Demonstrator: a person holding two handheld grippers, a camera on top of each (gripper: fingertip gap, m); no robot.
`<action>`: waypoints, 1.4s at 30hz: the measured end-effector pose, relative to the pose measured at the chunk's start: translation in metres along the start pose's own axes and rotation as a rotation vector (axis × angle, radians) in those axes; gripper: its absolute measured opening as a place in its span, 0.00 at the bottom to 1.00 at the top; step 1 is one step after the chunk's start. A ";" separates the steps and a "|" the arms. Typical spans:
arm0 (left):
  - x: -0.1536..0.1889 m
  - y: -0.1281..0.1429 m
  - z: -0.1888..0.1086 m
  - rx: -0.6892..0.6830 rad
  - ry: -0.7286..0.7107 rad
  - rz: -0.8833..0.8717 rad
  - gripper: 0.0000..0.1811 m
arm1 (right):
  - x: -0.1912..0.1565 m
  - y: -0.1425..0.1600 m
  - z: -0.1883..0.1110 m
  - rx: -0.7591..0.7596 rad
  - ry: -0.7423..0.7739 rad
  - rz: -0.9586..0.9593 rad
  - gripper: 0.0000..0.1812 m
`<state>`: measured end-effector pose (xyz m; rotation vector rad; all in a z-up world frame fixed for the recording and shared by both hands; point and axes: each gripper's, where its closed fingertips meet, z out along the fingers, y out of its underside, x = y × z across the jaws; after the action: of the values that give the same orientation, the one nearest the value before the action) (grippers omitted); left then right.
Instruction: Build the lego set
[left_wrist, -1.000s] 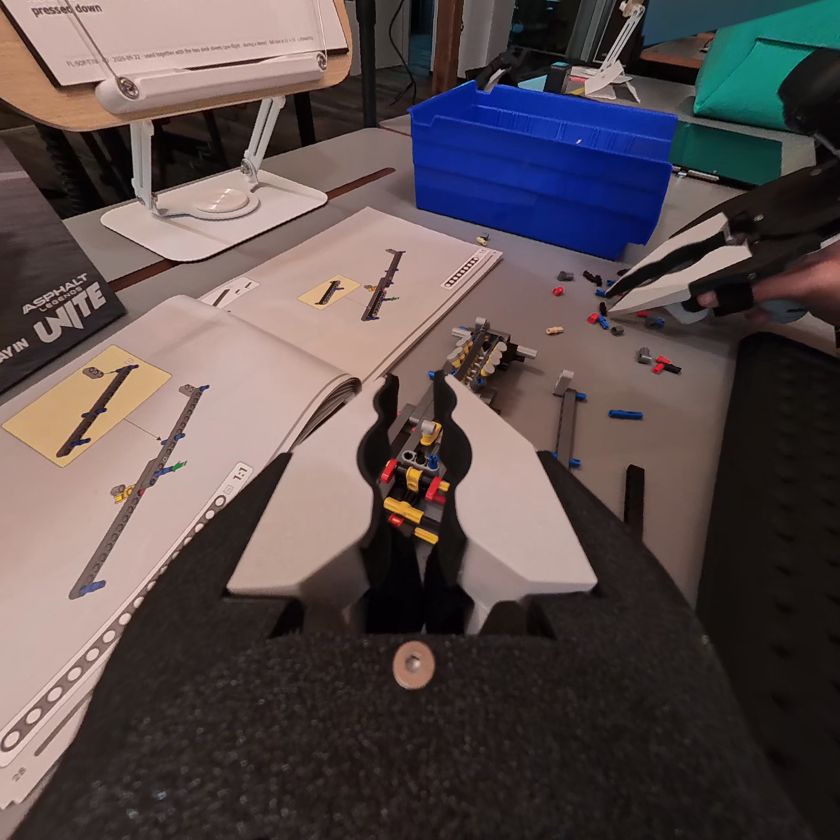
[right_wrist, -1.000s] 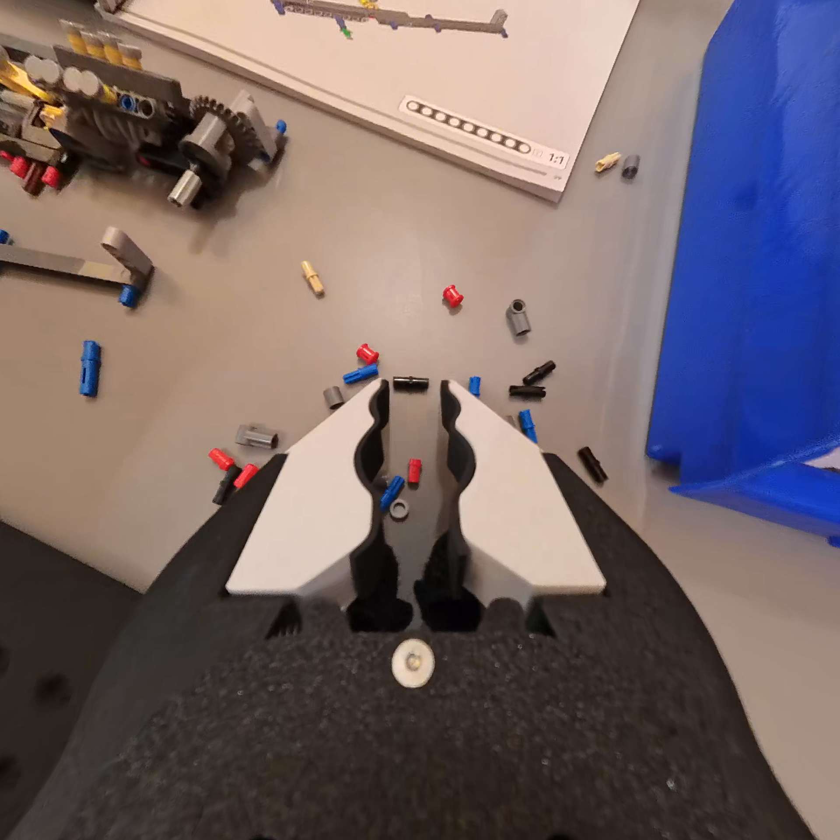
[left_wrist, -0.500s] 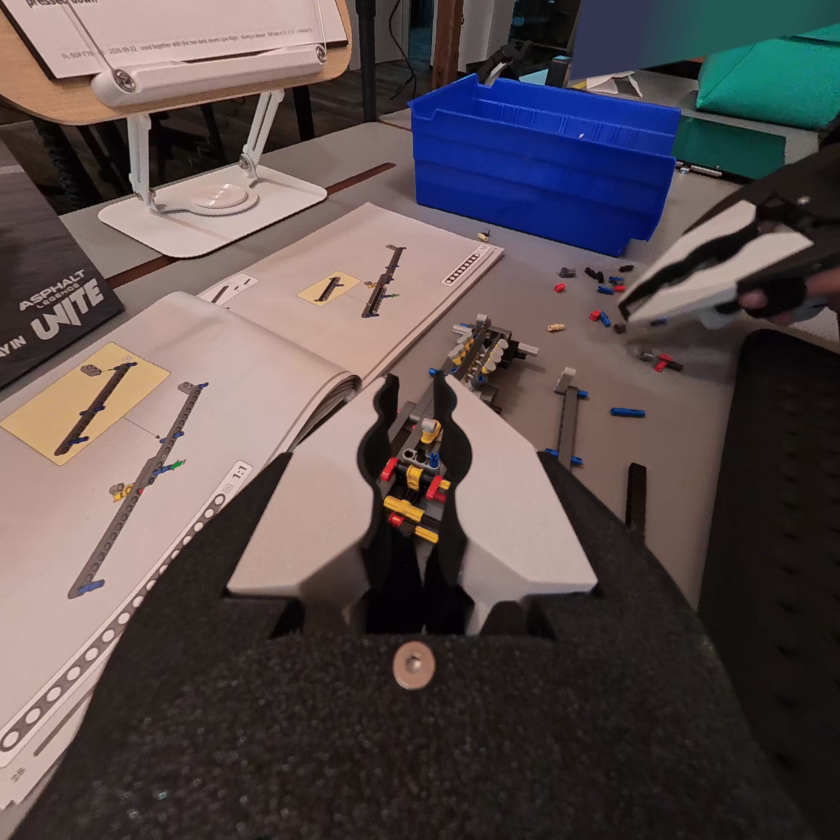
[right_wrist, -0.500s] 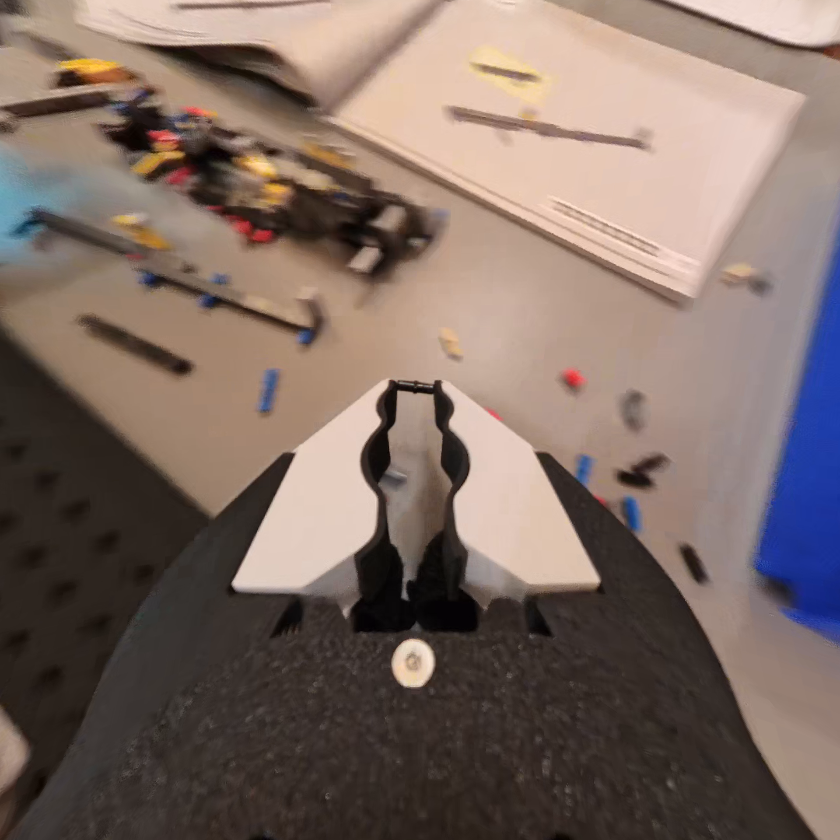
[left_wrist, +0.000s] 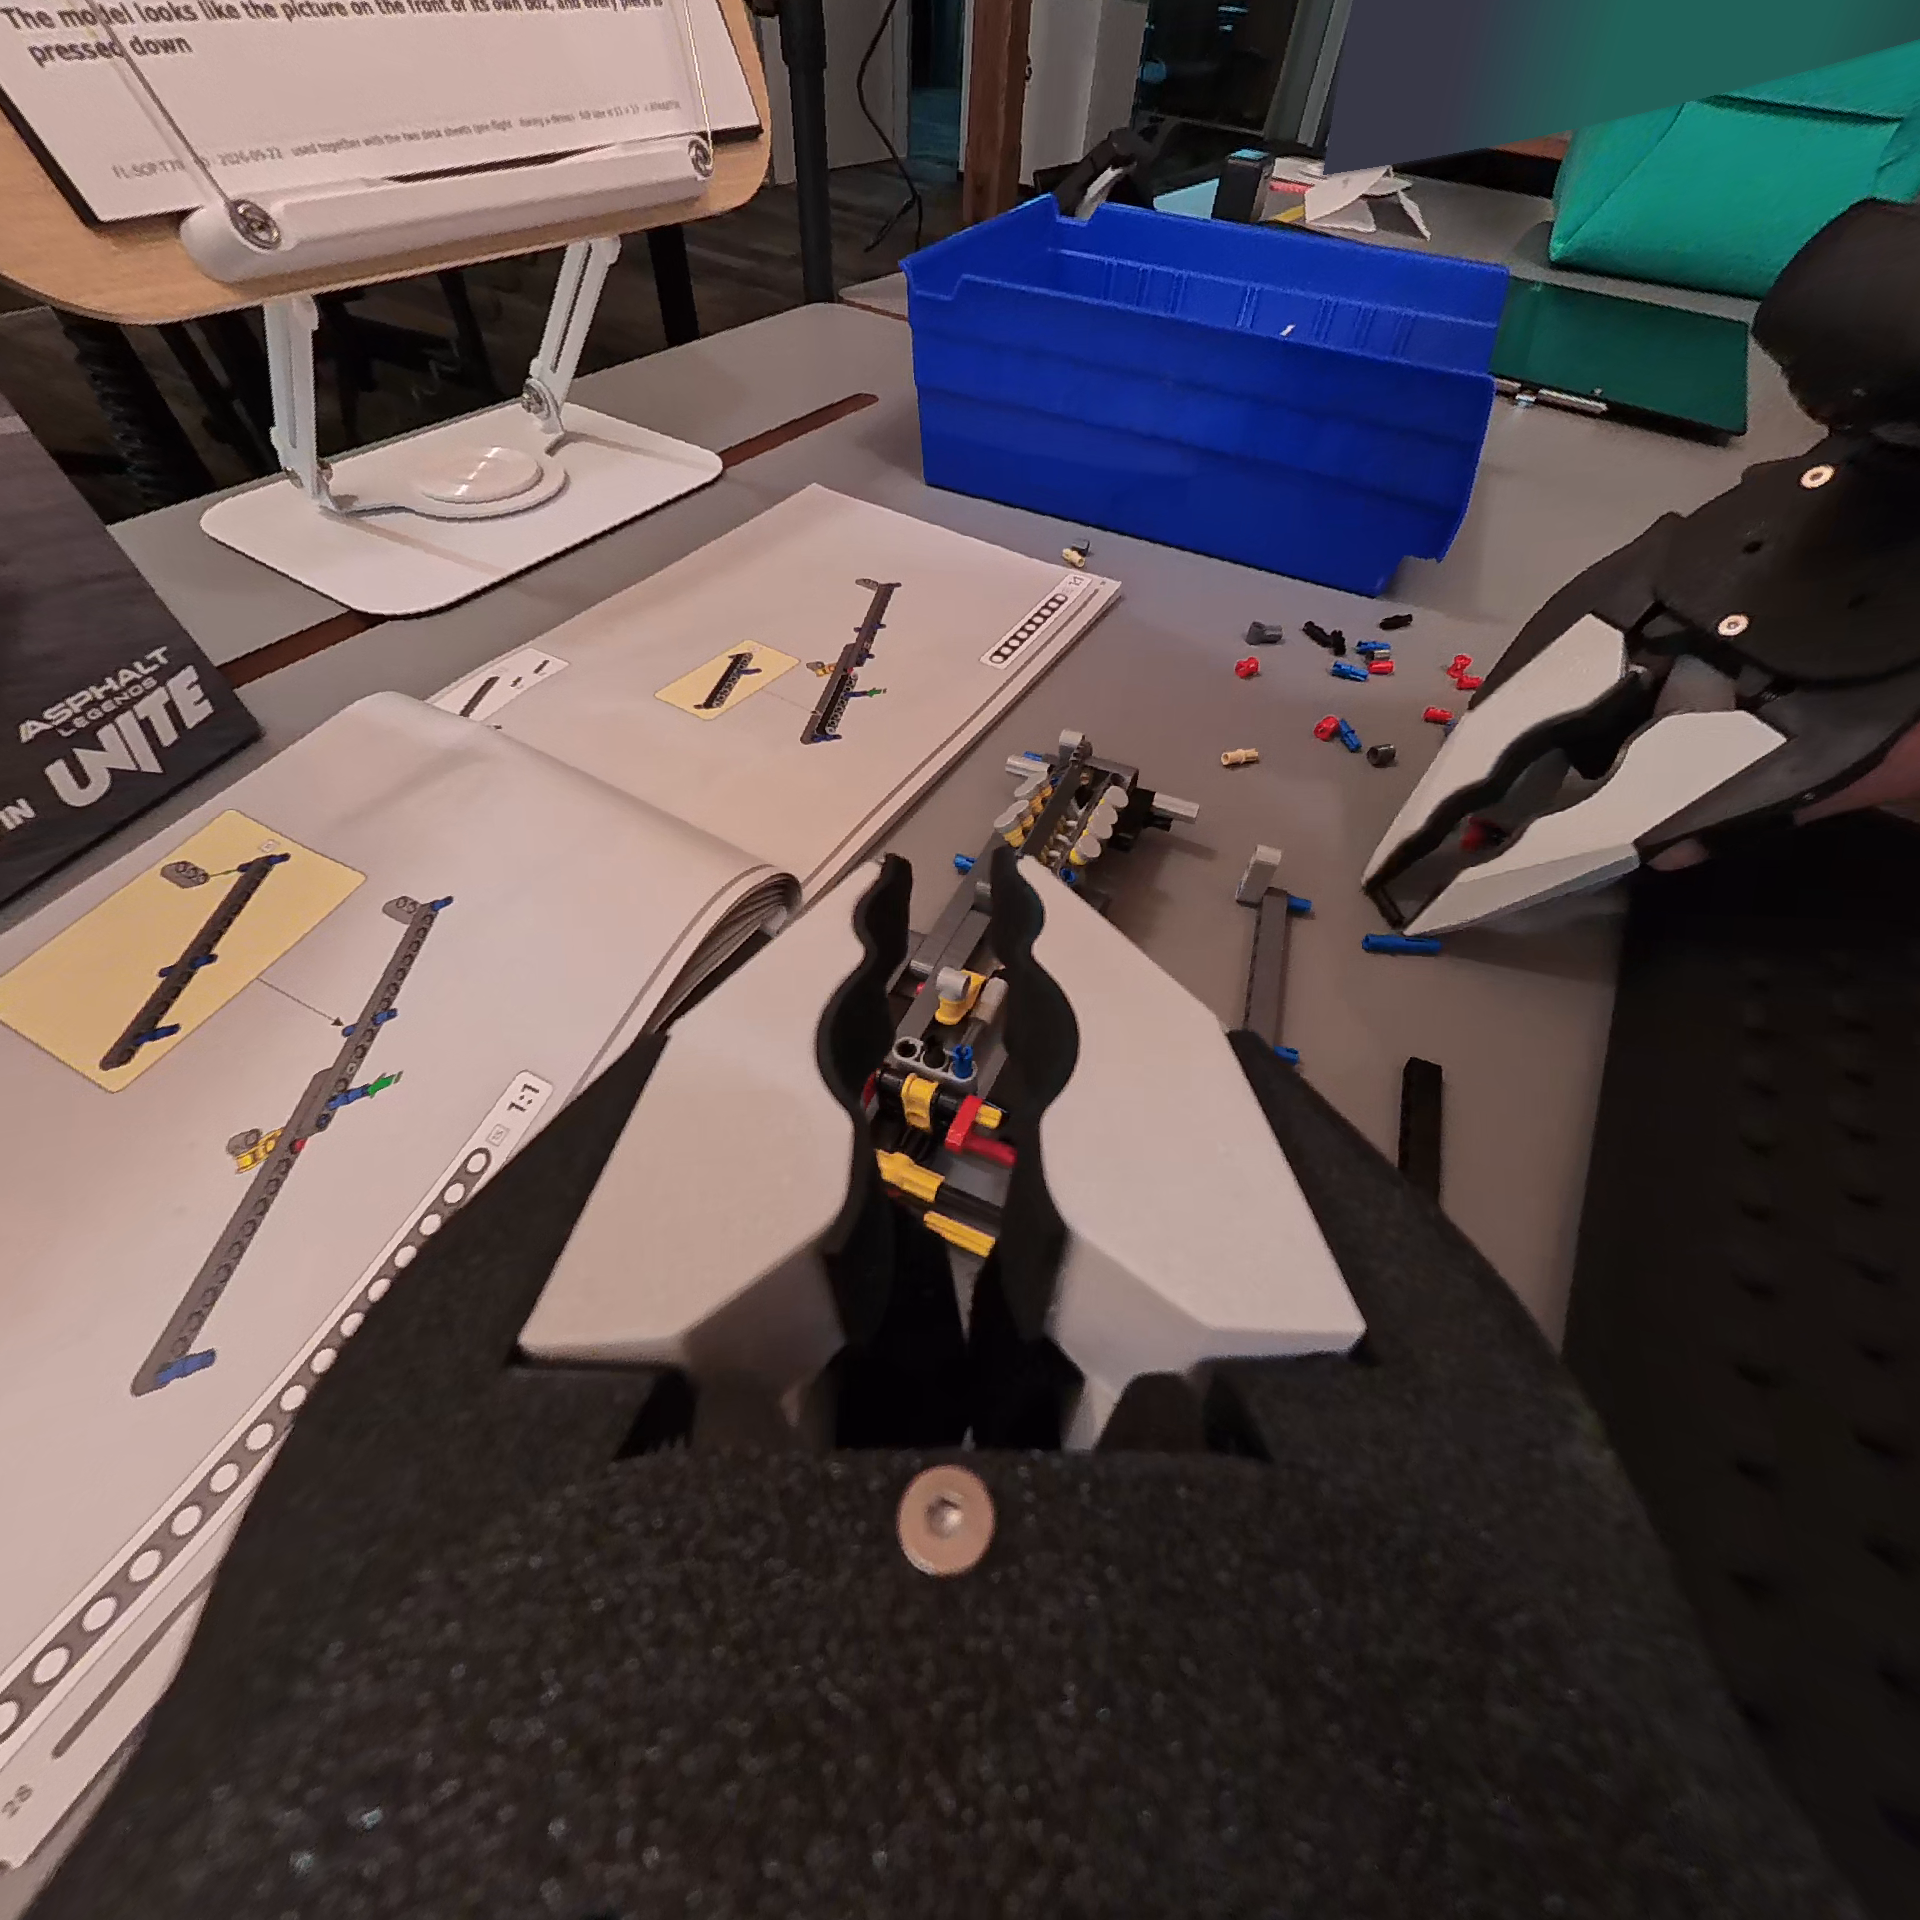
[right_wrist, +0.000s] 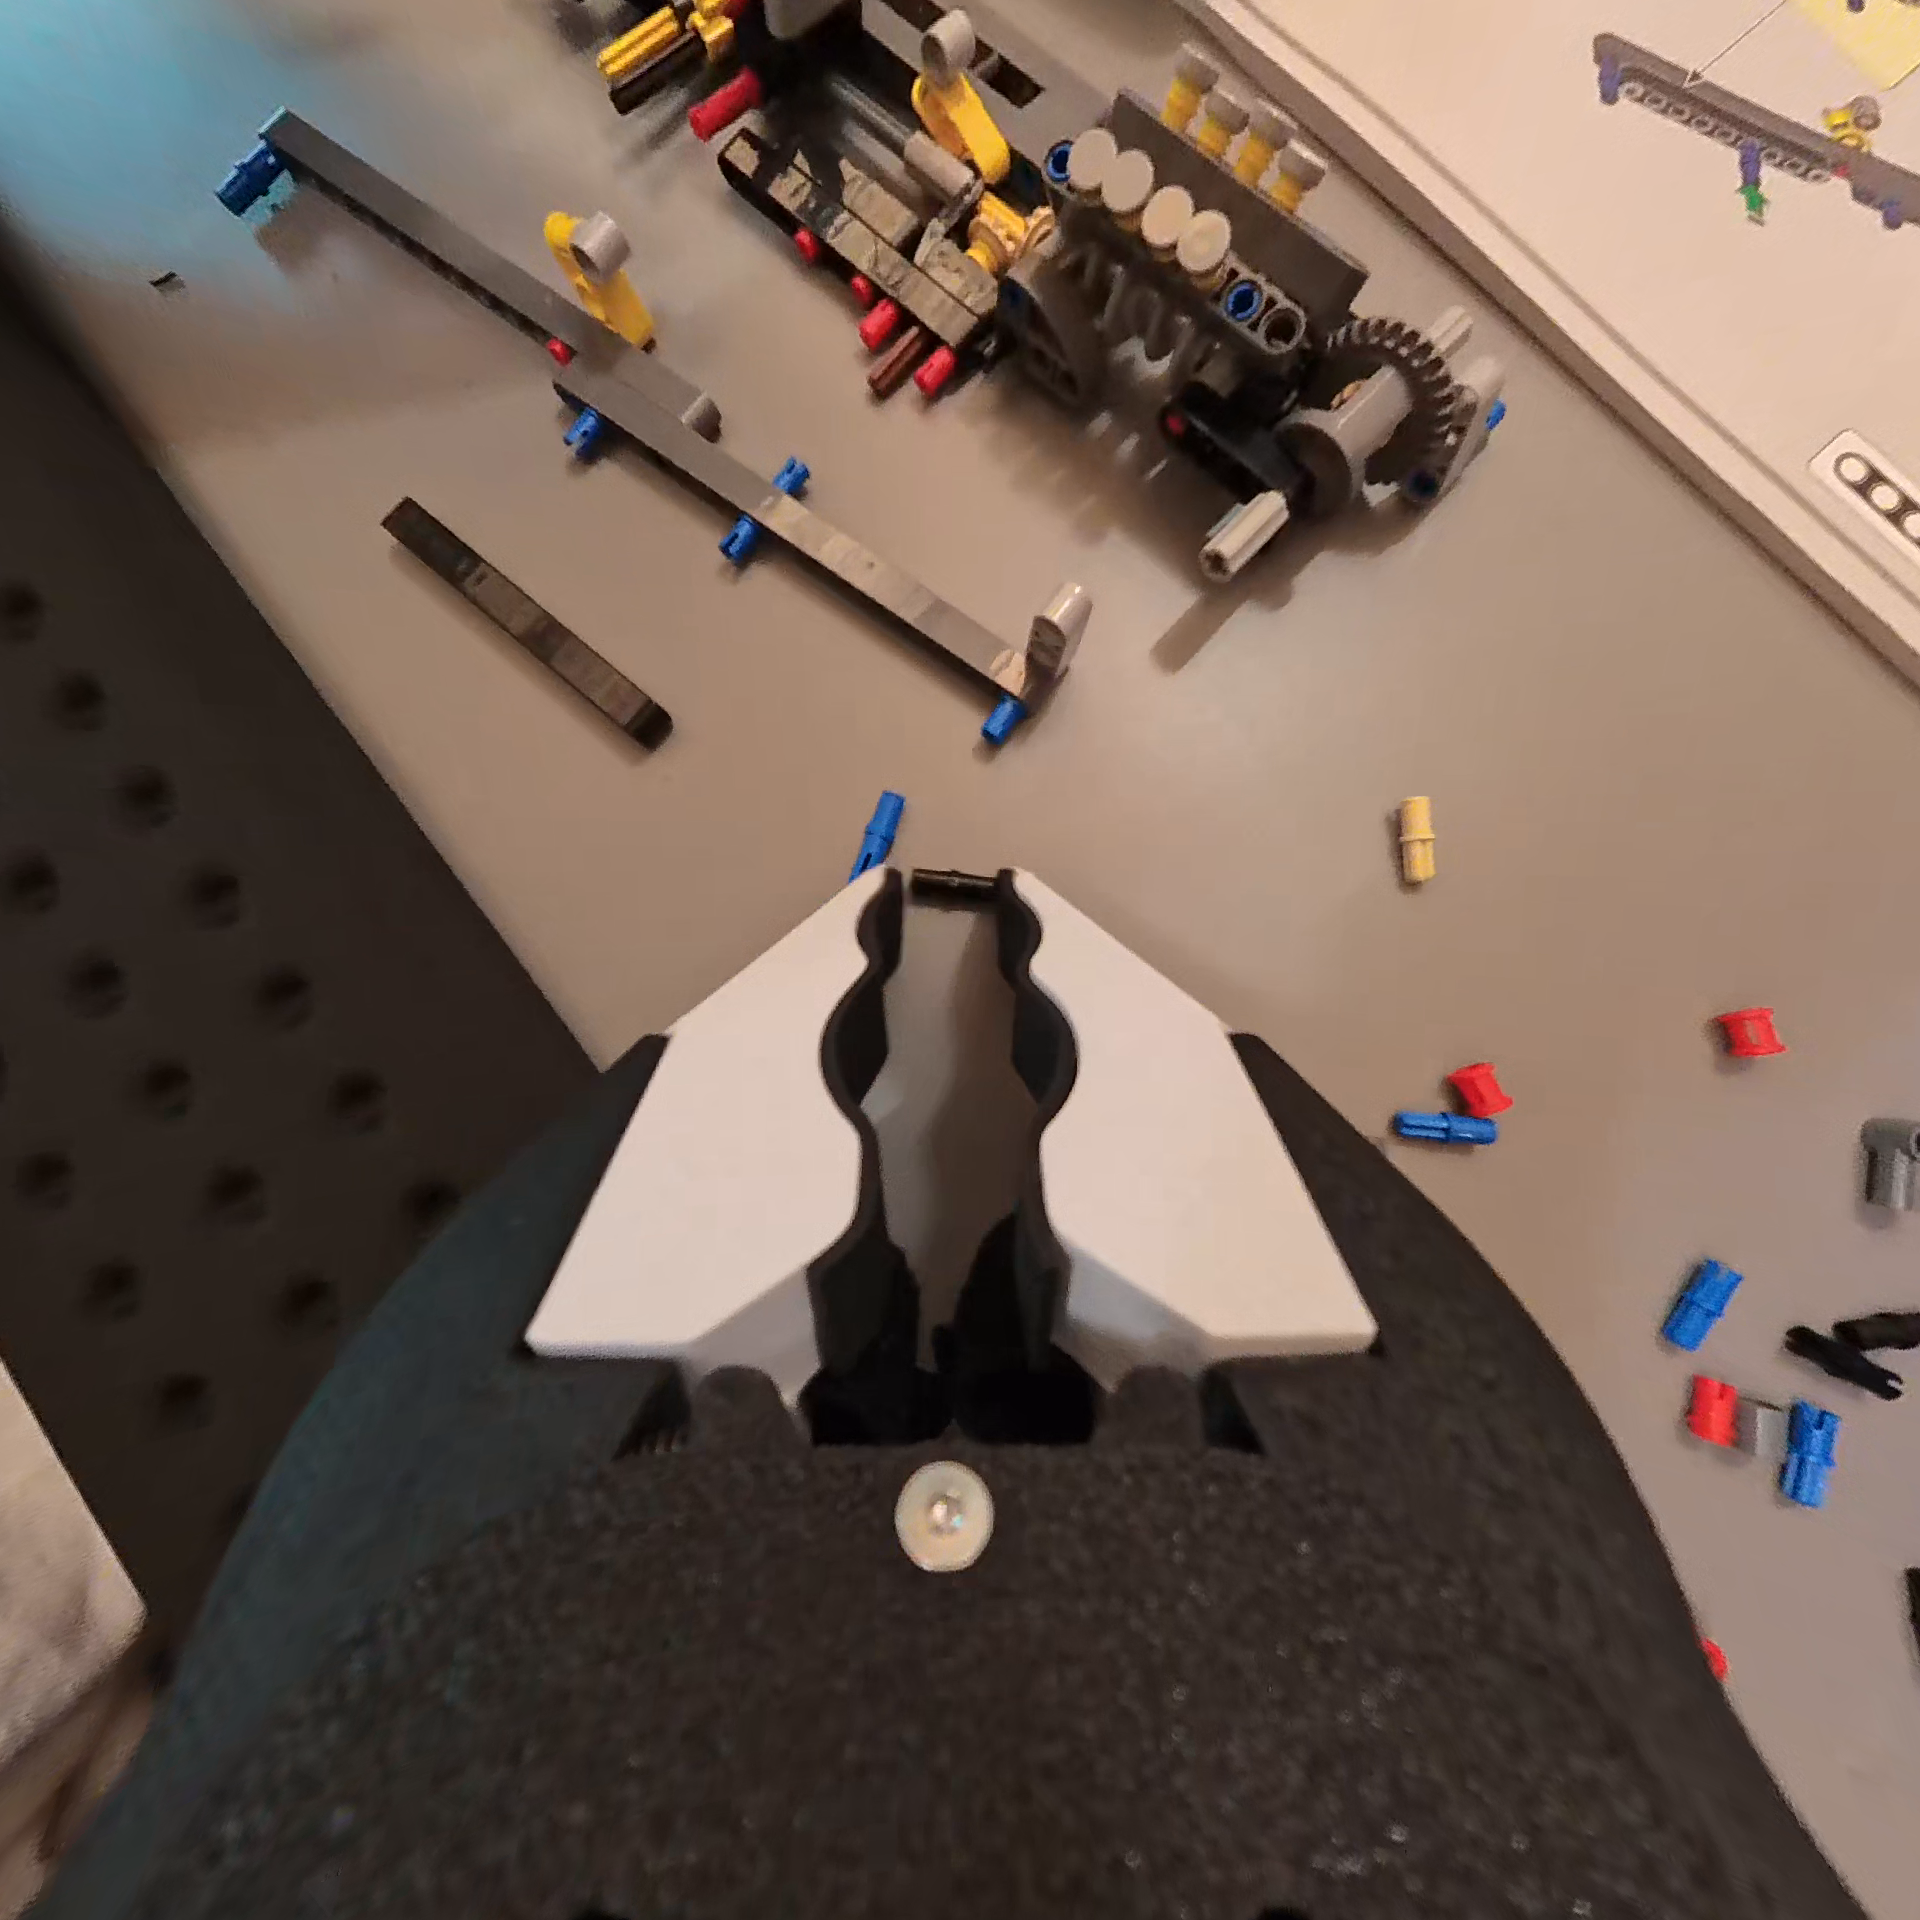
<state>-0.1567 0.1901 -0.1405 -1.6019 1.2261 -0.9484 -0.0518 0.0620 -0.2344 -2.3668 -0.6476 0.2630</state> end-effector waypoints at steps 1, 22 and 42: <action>0.000 0.000 0.000 -0.002 0.000 0.000 0.08 | 0.001 0.000 -0.001 -0.001 0.004 0.005 0.12; -0.001 0.010 0.006 -0.048 0.000 0.013 0.08 | 0.157 0.064 -0.060 0.075 0.515 0.368 0.09; -0.004 0.012 0.005 -0.060 -0.029 0.035 0.08 | -0.033 -0.031 -0.019 0.140 -0.156 -0.031 0.08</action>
<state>-0.1565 0.1940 -0.1542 -1.6305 1.2688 -0.8707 -0.0854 0.0547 -0.1991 -2.2160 -0.7144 0.4672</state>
